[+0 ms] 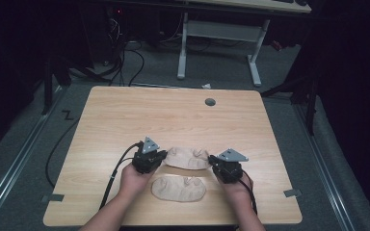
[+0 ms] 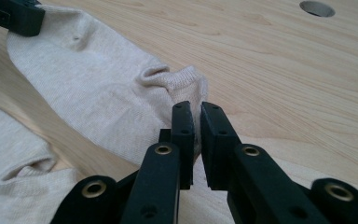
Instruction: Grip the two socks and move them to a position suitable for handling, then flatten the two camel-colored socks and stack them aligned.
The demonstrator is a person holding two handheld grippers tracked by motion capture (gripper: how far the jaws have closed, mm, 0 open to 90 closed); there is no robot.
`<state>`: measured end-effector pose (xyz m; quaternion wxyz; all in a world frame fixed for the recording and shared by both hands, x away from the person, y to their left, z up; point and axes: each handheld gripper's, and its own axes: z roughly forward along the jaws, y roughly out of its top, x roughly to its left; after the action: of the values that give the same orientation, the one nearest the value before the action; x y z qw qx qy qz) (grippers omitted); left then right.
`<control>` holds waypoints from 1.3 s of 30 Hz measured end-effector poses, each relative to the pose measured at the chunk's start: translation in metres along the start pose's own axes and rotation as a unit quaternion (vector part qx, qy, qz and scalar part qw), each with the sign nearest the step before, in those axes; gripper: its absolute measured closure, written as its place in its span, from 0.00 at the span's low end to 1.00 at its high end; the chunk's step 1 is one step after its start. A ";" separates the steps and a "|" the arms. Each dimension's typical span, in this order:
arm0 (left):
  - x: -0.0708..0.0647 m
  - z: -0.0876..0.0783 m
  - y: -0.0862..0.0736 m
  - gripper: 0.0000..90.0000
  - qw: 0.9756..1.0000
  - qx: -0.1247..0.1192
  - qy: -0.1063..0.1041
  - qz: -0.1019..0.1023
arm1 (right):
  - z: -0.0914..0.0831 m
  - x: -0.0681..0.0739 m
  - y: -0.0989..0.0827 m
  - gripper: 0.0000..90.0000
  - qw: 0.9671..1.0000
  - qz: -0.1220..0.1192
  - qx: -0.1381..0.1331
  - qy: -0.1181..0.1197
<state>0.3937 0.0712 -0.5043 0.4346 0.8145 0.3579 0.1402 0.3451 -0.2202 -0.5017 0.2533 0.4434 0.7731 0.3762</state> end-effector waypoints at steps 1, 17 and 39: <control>0.000 -0.001 -0.001 0.96 1.000 0.000 0.000 -0.001 | -0.001 0.001 0.000 0.94 1.000 -0.001 -0.001 0.002; -0.013 -0.040 -0.014 0.96 1.000 0.002 0.009 0.022 | -0.017 0.019 0.005 0.94 0.999 -0.038 -0.020 0.018; -0.045 -0.070 -0.043 0.96 0.998 0.045 -0.007 0.042 | -0.047 0.050 -0.032 0.93 0.997 -0.059 0.010 0.058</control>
<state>0.3048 0.0979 -0.4944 0.3938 0.8484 0.3263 0.1368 0.2712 -0.2031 -0.5026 0.2250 0.3772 0.8150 0.3780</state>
